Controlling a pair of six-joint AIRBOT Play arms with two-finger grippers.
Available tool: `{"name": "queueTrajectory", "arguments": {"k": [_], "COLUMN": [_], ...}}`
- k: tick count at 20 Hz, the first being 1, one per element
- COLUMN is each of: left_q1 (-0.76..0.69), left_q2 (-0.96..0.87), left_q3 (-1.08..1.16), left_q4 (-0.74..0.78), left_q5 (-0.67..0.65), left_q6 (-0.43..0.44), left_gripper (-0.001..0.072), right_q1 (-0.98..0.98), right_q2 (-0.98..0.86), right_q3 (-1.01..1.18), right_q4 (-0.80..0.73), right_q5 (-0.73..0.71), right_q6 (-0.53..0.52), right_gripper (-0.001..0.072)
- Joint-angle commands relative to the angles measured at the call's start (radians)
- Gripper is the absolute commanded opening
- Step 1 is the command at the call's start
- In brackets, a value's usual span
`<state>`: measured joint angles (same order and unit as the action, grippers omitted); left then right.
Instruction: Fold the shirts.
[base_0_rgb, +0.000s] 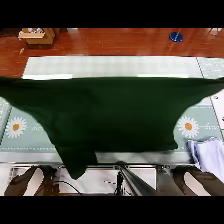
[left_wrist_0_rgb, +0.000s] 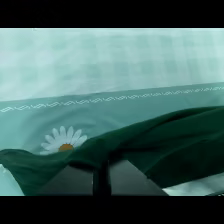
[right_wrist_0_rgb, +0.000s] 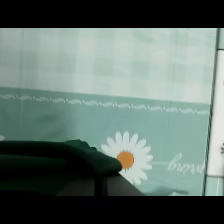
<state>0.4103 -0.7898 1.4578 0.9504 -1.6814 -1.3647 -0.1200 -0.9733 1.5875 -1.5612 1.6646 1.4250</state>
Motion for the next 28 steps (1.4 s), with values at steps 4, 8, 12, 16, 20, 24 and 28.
{"name": "queueTrajectory", "arguments": {"k": [4,8,12,16,20,24,28], "left_q1": [-0.137,-0.254,-0.34,-0.404,-0.462,-0.505,-0.517], "left_q2": [-0.255,-0.388,-0.493,-0.615,-0.742,-0.84,-0.898], "left_q3": [-0.032,-0.032,-0.032,-0.032,-0.032,-0.032,-0.032], "left_q4": [-0.016,0.072,0.182,0.195,0.216,0.248,0.247], "left_q5": [0.237,0.432,0.652,0.834,0.977,1.128,1.283], "left_q6": [0.054,0.067,0.067,0.067,0.067,0.067,0.067], "left_gripper": [0.0026,0.0025,0.0026,0.0026,0.0026,0.0026,0.0026], "right_q1": [0.003,0.002,0.002,0.002,0.002,0.002,0.002], "right_q2": [-0.181,-0.289,-0.42,-0.536,-0.632,-0.71,-0.774], "right_q3": [-0.009,-0.009,-0.009,-0.009,-0.009,-0.009,-0.009], "right_q4": [0.038,0.072,0.071,0.072,0.072,0.071,0.071], "right_q5": [-0.286,-0.464,-0.561,-0.725,-0.848,-0.941,-0.968], "right_q6": [-0.013,-0.012,-0.013,-0.013,-0.011,-0.009,0.001], "right_gripper": [0.0022,0.0022,0.0022,0.0021,0.0021,0.0022,0.0022]}}
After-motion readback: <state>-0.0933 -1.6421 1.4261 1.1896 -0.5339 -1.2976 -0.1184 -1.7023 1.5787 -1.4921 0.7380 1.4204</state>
